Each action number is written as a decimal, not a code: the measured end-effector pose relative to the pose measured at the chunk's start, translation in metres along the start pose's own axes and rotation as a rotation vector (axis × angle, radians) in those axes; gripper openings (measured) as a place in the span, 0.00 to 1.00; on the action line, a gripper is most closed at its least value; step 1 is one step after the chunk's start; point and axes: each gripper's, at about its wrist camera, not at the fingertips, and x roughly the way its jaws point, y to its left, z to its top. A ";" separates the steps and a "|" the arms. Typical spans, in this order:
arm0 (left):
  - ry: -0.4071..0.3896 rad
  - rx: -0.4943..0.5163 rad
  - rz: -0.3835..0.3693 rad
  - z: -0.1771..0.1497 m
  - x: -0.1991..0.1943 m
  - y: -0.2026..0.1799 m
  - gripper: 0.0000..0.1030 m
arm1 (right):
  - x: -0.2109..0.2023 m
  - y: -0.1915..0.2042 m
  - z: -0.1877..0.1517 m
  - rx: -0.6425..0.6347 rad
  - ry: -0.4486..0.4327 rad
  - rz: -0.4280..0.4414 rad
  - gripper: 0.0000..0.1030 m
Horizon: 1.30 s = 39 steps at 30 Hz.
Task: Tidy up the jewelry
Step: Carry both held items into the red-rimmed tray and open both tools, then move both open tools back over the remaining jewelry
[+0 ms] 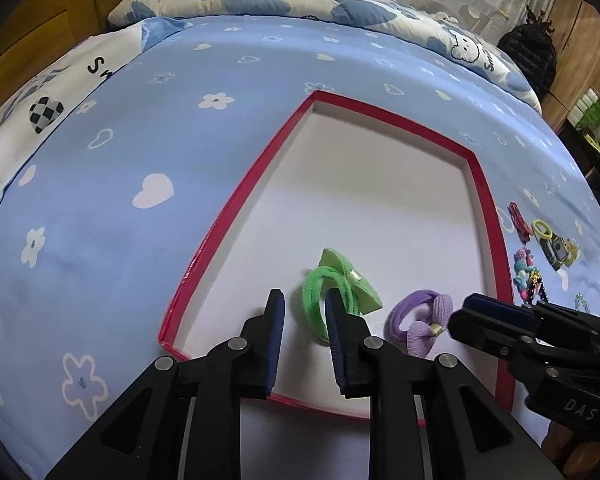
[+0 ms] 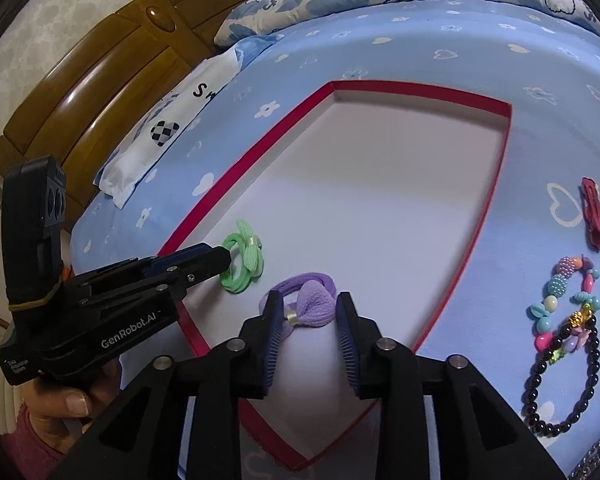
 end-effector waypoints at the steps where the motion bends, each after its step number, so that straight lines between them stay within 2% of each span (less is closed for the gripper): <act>1: -0.002 -0.001 0.001 -0.001 -0.001 0.001 0.20 | -0.003 0.000 -0.001 0.000 -0.009 0.002 0.31; 4: -0.018 -0.015 -0.014 -0.005 -0.009 0.002 0.22 | -0.013 -0.001 -0.003 0.007 -0.035 0.009 0.32; 5: -0.028 -0.022 -0.020 -0.006 -0.013 0.003 0.26 | -0.019 -0.001 -0.004 0.012 -0.048 0.012 0.32; 6: -0.046 -0.034 -0.029 -0.008 -0.018 0.003 0.34 | -0.023 -0.002 -0.005 0.016 -0.058 0.014 0.33; 9: -0.094 -0.059 -0.052 -0.014 -0.033 0.000 0.47 | -0.047 -0.010 -0.013 0.040 -0.127 0.019 0.45; 12: -0.121 -0.073 -0.081 -0.019 -0.041 -0.006 0.50 | -0.070 -0.021 -0.021 0.068 -0.185 -0.003 0.51; 17: -0.135 -0.058 -0.125 -0.023 -0.050 -0.023 0.58 | -0.104 -0.045 -0.035 0.118 -0.271 -0.062 0.51; 27: -0.100 0.052 -0.198 -0.015 -0.045 -0.071 0.60 | -0.158 -0.099 -0.059 0.216 -0.365 -0.199 0.51; 34: -0.091 0.099 -0.213 -0.005 -0.040 -0.101 0.61 | -0.181 -0.137 -0.073 0.281 -0.402 -0.263 0.51; 39: -0.063 0.123 -0.222 0.002 -0.024 -0.124 0.61 | -0.192 -0.158 -0.070 0.282 -0.418 -0.319 0.51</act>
